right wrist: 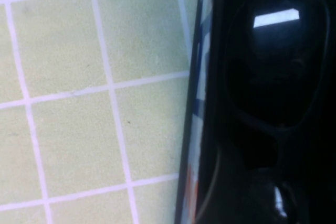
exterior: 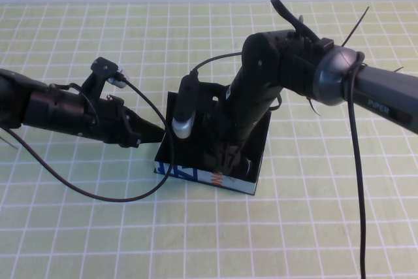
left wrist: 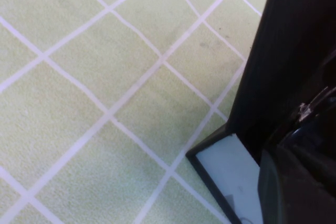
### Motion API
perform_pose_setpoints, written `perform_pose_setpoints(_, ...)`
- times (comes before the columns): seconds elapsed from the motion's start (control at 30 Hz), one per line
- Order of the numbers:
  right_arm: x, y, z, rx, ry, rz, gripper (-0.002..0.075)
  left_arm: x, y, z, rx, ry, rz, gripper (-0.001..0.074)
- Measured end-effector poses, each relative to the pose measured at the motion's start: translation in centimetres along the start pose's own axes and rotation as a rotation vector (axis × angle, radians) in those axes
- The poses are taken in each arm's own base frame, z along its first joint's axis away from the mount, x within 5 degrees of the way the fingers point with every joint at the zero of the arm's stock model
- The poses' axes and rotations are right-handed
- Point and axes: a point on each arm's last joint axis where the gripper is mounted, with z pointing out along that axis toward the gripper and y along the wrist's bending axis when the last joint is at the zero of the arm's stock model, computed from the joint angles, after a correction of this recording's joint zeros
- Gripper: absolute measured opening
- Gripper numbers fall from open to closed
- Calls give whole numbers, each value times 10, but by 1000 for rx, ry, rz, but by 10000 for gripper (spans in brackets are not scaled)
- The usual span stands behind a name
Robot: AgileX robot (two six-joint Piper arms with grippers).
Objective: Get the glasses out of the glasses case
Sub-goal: Pick up the glasses from the glasses case
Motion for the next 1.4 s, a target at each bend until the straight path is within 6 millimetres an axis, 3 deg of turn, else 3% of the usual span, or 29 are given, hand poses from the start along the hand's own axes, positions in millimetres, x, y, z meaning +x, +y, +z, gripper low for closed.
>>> perform_pose_setpoints(0.47,2,-1,8,-5,15,0,335,0,0,0,0,0,0,-4)
perform_pose_setpoints(0.97,3,-2,10,-1,21,-2,151,0,0,0,2,0,0,-4)
perform_pose_setpoints(1.17,2,-1,8,-8,16,1,30,0,0,0,4,0,0,-4)
perform_pose_setpoints(1.4,-4,-3,-3,-18,31,24,15,0,-4,0,43,0,0,-4)
